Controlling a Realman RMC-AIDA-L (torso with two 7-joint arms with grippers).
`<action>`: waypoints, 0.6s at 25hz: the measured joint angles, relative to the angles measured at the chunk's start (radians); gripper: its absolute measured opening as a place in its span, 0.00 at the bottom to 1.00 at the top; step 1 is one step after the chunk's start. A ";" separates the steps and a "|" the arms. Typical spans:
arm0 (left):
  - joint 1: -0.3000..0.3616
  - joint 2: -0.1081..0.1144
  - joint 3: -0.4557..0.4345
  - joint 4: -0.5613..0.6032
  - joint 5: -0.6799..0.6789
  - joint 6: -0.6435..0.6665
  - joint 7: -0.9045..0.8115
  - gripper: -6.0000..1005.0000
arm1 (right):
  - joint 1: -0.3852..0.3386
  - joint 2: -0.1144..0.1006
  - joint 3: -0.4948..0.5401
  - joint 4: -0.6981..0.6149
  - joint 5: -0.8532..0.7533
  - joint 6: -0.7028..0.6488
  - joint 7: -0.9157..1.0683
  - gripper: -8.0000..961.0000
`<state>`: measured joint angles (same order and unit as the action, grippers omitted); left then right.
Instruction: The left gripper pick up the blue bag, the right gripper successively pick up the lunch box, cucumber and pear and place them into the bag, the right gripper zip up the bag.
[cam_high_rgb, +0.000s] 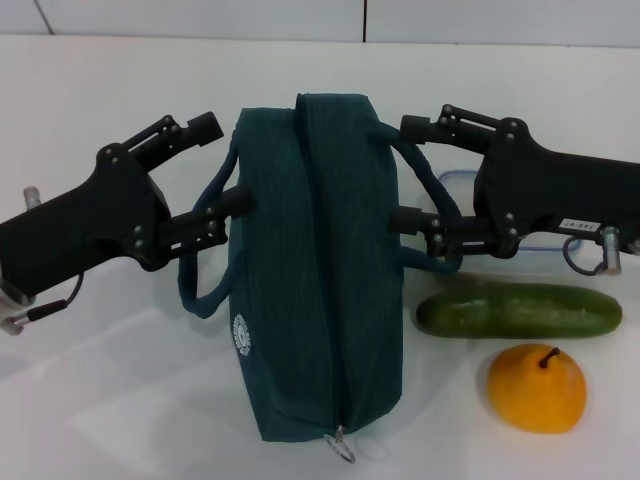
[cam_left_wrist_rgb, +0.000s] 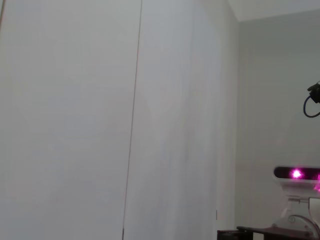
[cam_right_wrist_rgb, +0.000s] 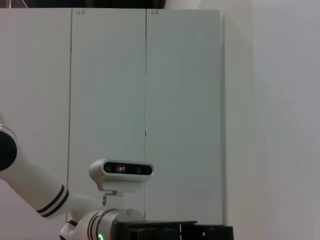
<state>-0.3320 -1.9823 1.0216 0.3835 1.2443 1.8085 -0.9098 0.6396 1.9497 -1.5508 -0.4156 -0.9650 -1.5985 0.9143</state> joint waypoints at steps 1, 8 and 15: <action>0.000 0.000 0.000 0.000 0.000 0.000 -0.002 0.84 | 0.000 0.000 0.000 0.000 0.000 0.000 0.000 0.90; 0.001 0.000 0.000 0.002 0.006 0.001 -0.009 0.85 | -0.003 0.000 0.000 0.000 0.000 -0.003 0.000 0.90; -0.001 0.009 0.000 0.013 0.005 -0.010 -0.100 0.85 | -0.009 0.003 0.000 -0.007 0.000 -0.004 -0.002 0.90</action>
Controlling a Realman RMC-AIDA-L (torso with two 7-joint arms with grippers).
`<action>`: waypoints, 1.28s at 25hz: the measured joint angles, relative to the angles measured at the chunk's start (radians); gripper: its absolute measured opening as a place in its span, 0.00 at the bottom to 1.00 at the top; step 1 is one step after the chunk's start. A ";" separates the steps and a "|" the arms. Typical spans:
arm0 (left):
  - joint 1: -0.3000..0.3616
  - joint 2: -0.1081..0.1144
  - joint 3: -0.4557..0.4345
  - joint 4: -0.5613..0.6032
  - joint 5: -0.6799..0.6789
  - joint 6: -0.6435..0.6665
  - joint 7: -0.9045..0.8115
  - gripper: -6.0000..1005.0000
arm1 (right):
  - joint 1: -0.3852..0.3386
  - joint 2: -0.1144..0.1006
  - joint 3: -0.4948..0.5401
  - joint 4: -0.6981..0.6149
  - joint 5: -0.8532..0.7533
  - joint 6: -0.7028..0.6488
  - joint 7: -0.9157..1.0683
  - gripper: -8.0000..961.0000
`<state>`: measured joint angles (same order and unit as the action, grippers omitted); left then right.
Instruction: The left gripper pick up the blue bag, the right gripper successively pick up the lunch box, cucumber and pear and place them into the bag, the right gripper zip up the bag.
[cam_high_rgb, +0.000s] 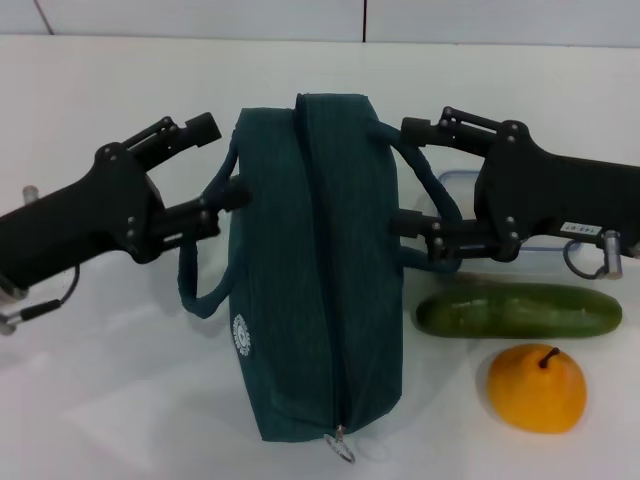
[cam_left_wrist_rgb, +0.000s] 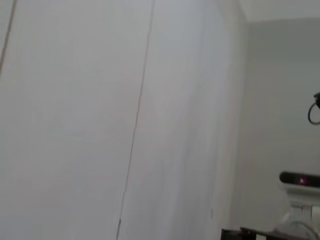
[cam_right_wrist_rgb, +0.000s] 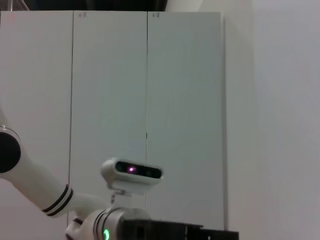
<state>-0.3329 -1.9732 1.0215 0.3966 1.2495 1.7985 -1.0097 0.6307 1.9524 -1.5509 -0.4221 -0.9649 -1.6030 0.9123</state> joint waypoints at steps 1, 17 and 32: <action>0.000 0.005 0.000 0.022 0.002 -0.001 -0.063 0.85 | -0.001 0.000 0.000 -0.004 0.000 0.000 0.002 0.90; 0.005 0.021 0.000 0.180 0.164 -0.109 -0.605 0.85 | -0.069 -0.015 0.023 -0.084 0.000 -0.003 0.023 0.90; 0.010 -0.030 0.000 0.265 0.284 -0.253 -0.683 0.85 | -0.071 -0.011 0.026 -0.084 0.000 0.005 0.023 0.89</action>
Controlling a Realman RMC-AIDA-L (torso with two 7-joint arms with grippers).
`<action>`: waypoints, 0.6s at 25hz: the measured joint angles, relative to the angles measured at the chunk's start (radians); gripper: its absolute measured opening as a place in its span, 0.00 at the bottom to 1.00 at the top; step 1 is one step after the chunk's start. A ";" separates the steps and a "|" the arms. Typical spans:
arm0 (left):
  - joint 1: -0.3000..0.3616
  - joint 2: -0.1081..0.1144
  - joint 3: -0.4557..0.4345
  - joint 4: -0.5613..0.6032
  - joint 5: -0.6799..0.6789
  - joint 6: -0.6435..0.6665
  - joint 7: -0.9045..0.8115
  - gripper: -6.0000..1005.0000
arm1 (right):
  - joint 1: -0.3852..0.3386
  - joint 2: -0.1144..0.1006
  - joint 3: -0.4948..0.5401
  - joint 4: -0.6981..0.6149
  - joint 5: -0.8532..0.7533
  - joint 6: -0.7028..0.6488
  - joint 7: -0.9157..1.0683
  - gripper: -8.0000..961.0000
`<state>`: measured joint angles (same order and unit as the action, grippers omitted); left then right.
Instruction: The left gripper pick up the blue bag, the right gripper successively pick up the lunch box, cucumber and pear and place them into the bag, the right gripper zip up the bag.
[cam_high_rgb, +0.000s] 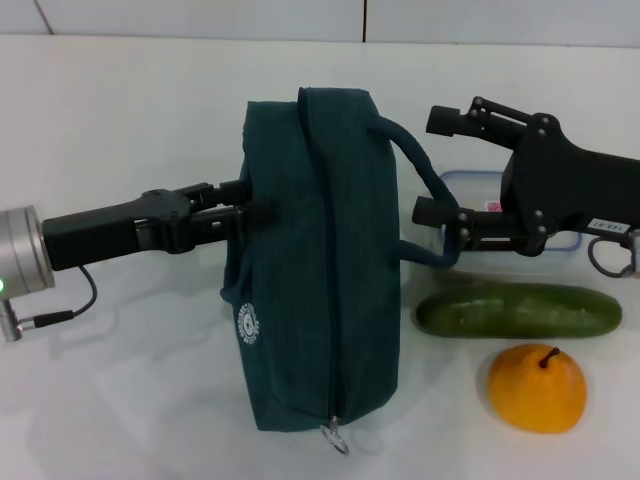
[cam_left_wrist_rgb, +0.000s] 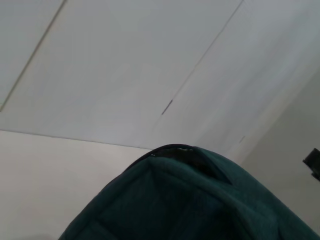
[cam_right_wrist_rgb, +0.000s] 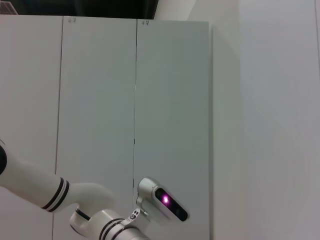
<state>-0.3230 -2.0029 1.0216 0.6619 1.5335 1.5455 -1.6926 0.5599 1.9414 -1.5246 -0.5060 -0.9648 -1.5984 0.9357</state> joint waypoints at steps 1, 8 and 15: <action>-0.002 0.001 0.000 0.001 0.000 -0.005 -0.002 0.85 | 0.000 0.000 0.001 0.000 0.000 0.000 0.000 0.89; -0.007 0.002 -0.052 0.001 0.015 -0.024 -0.004 0.85 | 0.000 0.002 0.008 0.003 0.000 0.006 -0.006 0.89; -0.015 0.000 -0.055 0.001 0.032 -0.038 0.009 0.84 | 0.000 0.004 0.025 0.011 -0.004 0.009 -0.007 0.89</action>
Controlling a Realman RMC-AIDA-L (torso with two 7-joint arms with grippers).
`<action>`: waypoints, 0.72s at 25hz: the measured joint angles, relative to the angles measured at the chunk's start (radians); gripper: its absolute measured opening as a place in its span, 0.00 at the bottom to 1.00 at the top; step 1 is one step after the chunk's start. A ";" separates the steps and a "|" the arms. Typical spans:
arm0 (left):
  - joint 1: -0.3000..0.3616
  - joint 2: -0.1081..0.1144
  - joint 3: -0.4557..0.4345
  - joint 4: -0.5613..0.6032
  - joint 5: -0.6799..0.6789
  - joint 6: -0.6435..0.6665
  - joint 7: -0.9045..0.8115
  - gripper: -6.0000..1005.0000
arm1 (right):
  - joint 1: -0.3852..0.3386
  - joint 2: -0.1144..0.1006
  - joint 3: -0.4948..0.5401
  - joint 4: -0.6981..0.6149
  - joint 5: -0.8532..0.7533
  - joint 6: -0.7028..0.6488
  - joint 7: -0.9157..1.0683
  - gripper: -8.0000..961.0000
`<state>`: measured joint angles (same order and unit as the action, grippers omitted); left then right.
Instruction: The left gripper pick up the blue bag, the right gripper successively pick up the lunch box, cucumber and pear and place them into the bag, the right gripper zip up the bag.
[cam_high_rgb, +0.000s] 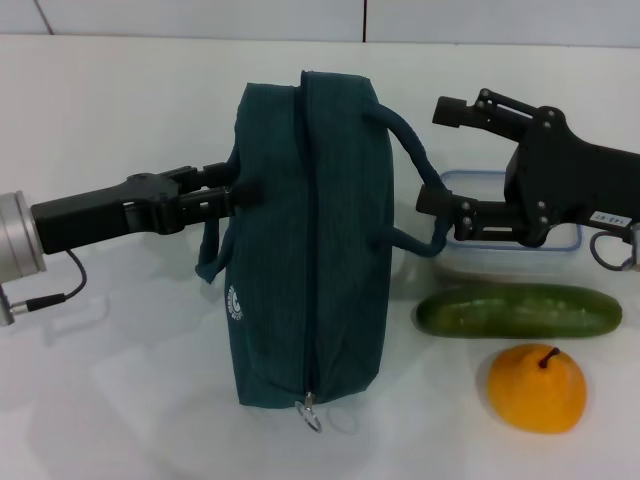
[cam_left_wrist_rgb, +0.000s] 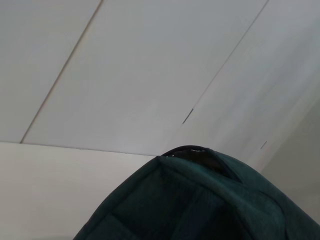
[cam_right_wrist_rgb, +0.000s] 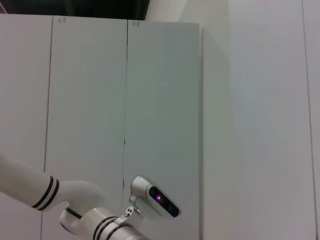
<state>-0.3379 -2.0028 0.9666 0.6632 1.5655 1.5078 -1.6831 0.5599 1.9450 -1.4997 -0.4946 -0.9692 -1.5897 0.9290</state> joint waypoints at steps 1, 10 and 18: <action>-0.001 0.000 0.000 0.000 0.000 0.001 0.002 0.84 | -0.001 0.000 0.001 0.000 -0.003 0.000 0.000 0.89; -0.015 0.001 -0.020 0.005 -0.013 0.095 -0.019 0.84 | -0.010 0.000 0.002 -0.002 -0.006 0.008 -0.002 0.89; -0.039 -0.011 -0.022 0.003 -0.007 0.079 -0.046 0.84 | -0.011 0.000 0.003 -0.003 -0.008 0.009 -0.004 0.89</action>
<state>-0.3766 -2.0138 0.9451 0.6666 1.5585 1.5869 -1.7296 0.5486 1.9448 -1.4971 -0.4971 -0.9769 -1.5809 0.9252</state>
